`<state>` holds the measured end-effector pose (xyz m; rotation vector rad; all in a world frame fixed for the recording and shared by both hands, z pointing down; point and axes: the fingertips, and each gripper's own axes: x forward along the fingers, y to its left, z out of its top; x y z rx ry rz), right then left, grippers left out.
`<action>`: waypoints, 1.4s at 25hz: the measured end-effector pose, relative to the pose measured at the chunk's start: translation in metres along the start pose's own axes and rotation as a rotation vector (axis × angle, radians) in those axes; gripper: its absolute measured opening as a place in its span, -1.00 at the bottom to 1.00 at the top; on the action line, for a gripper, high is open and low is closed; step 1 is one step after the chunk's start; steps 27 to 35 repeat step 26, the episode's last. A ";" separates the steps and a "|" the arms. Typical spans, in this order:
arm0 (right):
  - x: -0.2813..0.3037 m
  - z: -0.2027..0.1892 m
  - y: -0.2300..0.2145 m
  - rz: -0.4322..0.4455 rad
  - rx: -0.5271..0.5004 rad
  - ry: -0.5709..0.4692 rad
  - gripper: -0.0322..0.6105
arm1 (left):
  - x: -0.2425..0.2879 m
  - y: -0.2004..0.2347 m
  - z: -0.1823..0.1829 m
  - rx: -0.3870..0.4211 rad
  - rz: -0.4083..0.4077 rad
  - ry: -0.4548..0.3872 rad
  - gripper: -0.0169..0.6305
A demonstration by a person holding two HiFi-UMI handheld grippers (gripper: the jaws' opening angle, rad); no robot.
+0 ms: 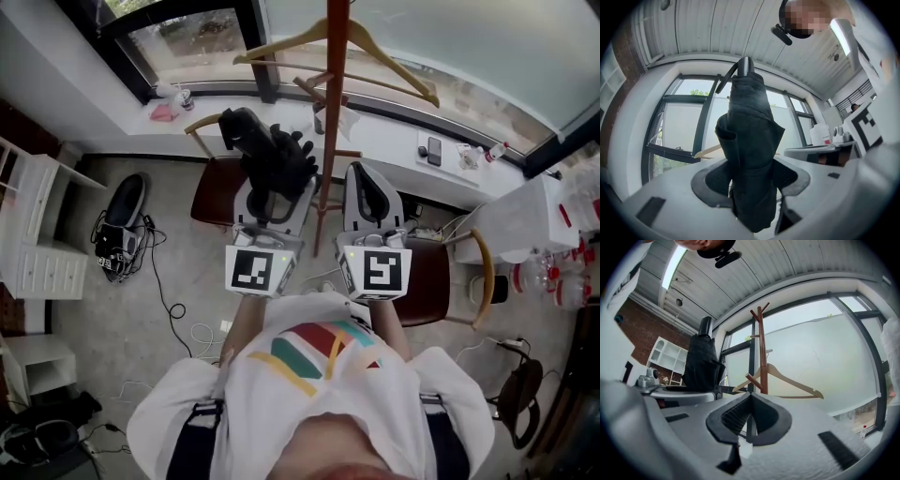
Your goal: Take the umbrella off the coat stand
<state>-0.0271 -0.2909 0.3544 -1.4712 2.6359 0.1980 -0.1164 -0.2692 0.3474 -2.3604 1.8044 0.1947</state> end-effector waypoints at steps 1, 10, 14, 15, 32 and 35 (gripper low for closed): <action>0.000 -0.001 0.000 -0.001 -0.003 0.006 -0.90 | -0.001 0.001 -0.001 -0.005 0.004 0.002 -0.19; -0.002 -0.004 -0.002 -0.007 -0.022 0.026 -0.90 | -0.003 0.009 -0.001 -0.041 0.031 -0.006 -0.19; -0.002 -0.005 -0.002 -0.012 -0.021 0.030 -0.90 | -0.004 0.010 0.001 -0.040 0.030 -0.012 -0.19; -0.002 -0.005 -0.003 -0.014 -0.021 0.030 -0.90 | -0.004 0.011 0.001 -0.041 0.030 -0.012 -0.19; -0.004 -0.007 -0.005 -0.025 -0.039 0.039 -0.90 | -0.005 0.011 0.005 -0.046 0.032 -0.026 -0.19; -0.004 -0.007 -0.005 -0.025 -0.039 0.039 -0.90 | -0.005 0.011 0.005 -0.046 0.032 -0.026 -0.19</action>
